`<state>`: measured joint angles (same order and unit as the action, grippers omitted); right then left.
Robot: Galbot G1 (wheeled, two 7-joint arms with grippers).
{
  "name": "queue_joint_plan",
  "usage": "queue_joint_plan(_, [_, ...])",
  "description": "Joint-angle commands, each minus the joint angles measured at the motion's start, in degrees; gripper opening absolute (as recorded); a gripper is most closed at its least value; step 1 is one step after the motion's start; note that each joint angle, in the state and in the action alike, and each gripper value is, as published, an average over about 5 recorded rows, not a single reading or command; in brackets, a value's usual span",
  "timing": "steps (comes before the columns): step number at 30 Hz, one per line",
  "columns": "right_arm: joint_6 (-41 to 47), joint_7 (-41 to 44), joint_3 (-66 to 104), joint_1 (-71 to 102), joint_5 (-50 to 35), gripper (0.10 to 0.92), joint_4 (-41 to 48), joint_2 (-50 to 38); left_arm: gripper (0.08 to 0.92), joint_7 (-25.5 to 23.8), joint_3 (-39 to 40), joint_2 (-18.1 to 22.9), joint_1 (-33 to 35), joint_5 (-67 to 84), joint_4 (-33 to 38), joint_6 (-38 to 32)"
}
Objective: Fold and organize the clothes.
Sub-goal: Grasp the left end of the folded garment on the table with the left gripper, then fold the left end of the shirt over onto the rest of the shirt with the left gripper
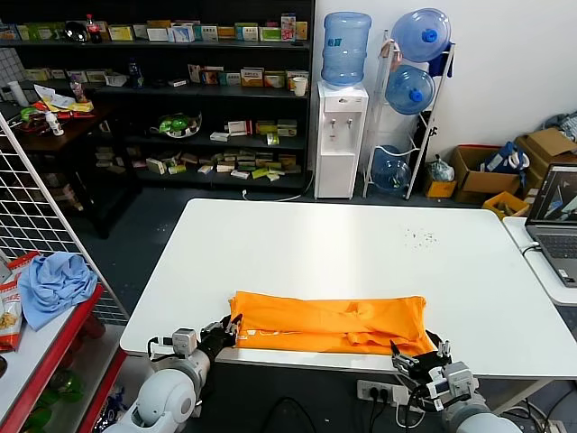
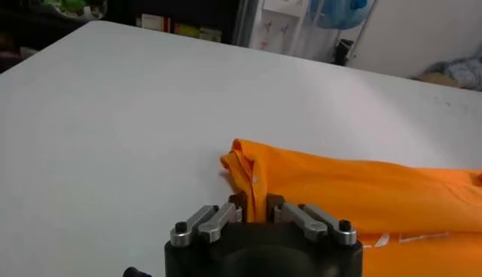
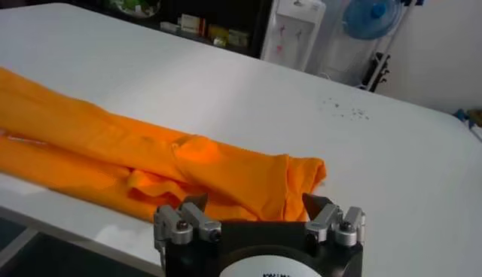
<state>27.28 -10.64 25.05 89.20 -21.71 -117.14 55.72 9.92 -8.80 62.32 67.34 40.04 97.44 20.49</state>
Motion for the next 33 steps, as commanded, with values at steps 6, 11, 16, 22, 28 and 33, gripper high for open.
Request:
queue_joint_plan(6, [-1.2,-0.1,-0.1,-1.1,0.5,0.823,0.5,-0.1,0.121,0.8,-5.4,-4.2,-0.9,2.4,-0.5,1.8])
queue_joint_plan(11, [-1.9,-0.4,-0.3,-2.2,0.5,0.823,1.0,0.1,0.114,2.2,-9.9,-10.1,-2.0,2.8,-3.5,2.3])
queue_joint_plan(16, [-2.5,-0.4,-0.4,-2.9,0.5,0.823,1.5,0.2,0.114,2.0,-14.4,-15.8,-3.7,1.2,-9.3,0.7])
queue_joint_plan(22, [-3.3,-0.6,-0.8,-3.6,1.1,0.823,2.5,0.8,0.114,2.6,-16.3,-18.2,-3.7,0.4,-8.1,-0.6])
queue_joint_plan(28, [-6.0,-1.1,-1.1,-4.3,4.1,0.823,4.2,2.4,0.114,4.7,-12.8,-14.0,0.2,1.6,6.9,0.5])
queue_joint_plan(33, [-7.9,-1.9,-0.8,-4.3,6.3,0.823,5.6,3.9,0.114,6.6,-5.2,-8.3,1.3,2.8,15.5,1.8])
